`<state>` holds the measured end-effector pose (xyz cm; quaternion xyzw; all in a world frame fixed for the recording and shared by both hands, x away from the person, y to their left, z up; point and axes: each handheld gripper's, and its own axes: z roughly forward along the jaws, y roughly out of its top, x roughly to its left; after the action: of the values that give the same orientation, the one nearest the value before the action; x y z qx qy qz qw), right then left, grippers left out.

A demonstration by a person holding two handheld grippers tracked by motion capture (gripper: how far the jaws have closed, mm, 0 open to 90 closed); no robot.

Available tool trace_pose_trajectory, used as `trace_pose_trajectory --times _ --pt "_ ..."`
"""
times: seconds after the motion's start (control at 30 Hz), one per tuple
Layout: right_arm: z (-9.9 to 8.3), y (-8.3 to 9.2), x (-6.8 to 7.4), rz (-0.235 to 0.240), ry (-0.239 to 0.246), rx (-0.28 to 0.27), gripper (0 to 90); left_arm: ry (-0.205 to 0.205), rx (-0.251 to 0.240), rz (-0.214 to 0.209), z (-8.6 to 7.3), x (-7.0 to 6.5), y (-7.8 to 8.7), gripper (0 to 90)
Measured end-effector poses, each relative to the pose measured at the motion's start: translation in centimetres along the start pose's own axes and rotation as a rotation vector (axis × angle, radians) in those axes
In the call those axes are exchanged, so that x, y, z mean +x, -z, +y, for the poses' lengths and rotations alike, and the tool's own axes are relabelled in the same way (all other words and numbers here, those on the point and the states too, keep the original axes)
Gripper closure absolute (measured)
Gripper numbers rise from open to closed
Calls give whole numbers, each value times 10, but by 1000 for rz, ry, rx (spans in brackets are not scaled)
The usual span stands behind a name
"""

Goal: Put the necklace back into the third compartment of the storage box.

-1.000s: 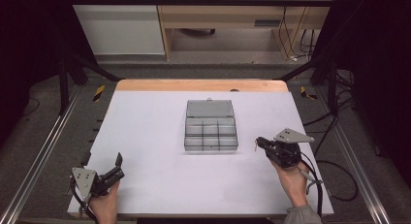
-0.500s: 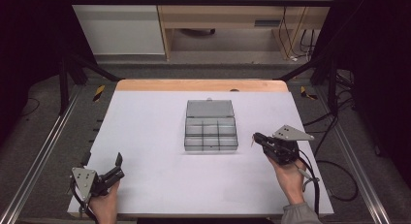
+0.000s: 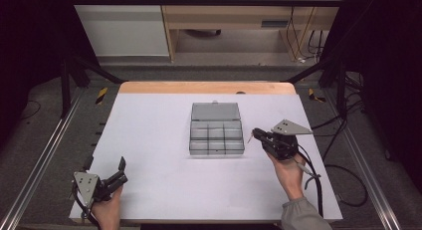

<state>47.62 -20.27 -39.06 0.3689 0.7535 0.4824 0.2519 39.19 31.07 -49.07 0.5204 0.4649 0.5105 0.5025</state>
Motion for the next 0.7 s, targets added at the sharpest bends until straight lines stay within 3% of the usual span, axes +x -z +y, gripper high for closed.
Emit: trace_pose_trajectory --times 0.7 --pt "15 -44 0 30 12 -16 857 0 -1 0 0 0 0 18"
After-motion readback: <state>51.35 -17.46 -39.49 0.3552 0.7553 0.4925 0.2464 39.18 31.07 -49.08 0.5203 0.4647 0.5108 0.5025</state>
